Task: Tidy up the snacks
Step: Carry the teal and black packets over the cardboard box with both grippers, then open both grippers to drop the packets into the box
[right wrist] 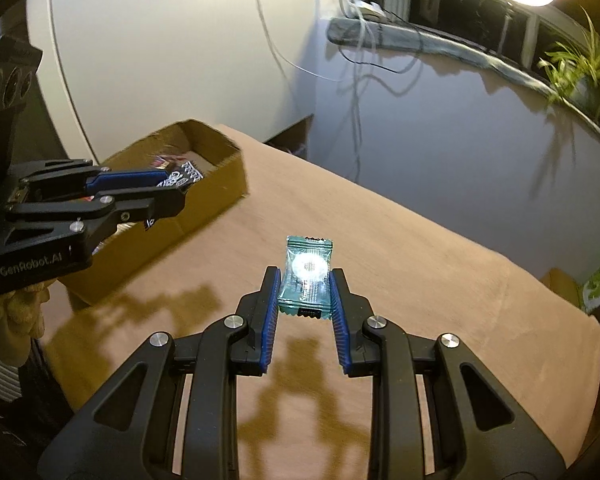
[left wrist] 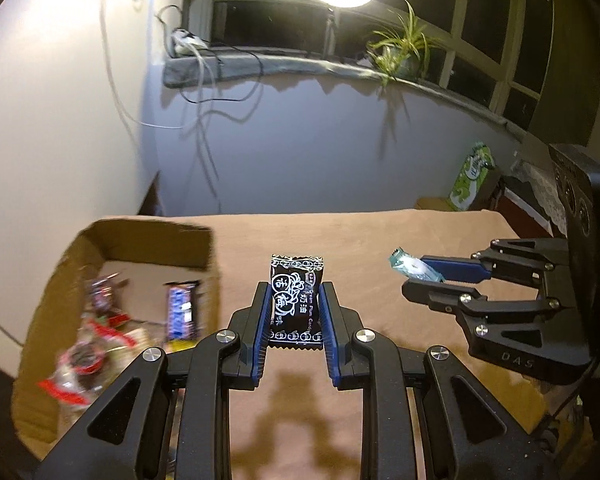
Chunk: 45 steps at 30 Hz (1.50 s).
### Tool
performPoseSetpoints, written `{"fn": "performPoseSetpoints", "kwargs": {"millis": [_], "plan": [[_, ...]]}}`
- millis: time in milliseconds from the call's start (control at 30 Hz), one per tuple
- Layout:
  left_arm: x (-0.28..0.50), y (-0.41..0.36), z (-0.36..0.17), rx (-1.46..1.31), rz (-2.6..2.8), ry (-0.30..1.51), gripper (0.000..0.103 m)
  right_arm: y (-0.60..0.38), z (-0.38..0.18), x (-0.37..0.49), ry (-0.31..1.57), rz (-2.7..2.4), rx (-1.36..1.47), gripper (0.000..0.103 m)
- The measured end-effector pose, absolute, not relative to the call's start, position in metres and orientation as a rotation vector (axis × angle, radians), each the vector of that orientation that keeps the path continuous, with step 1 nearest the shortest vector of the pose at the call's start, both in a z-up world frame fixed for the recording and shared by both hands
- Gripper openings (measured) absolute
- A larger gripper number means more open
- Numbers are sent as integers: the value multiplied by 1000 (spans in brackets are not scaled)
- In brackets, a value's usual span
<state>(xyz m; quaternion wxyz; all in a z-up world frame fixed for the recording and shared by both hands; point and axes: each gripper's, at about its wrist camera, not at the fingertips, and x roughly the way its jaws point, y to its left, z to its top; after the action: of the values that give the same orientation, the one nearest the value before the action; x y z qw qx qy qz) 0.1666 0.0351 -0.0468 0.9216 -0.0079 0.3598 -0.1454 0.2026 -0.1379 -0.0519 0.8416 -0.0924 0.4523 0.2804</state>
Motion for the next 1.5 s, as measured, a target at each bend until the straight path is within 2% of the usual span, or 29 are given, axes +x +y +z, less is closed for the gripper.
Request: {"fn": "performPoseSetpoints", "kwargs": {"millis": [667,1400,1467,1500], "plan": [[130,143,-50,-75,-157,717,22,4,-48,197,935,762,-259,25],[124,169,-57,-108,-116,728,22,51,-63,201,974,822,-280,26],[124,170,-57,-109,-114,728,22,52,-64,202,974,820,-281,29],[124,170,-57,-108,-113,728,22,52,-64,202,973,819,-280,34]]}}
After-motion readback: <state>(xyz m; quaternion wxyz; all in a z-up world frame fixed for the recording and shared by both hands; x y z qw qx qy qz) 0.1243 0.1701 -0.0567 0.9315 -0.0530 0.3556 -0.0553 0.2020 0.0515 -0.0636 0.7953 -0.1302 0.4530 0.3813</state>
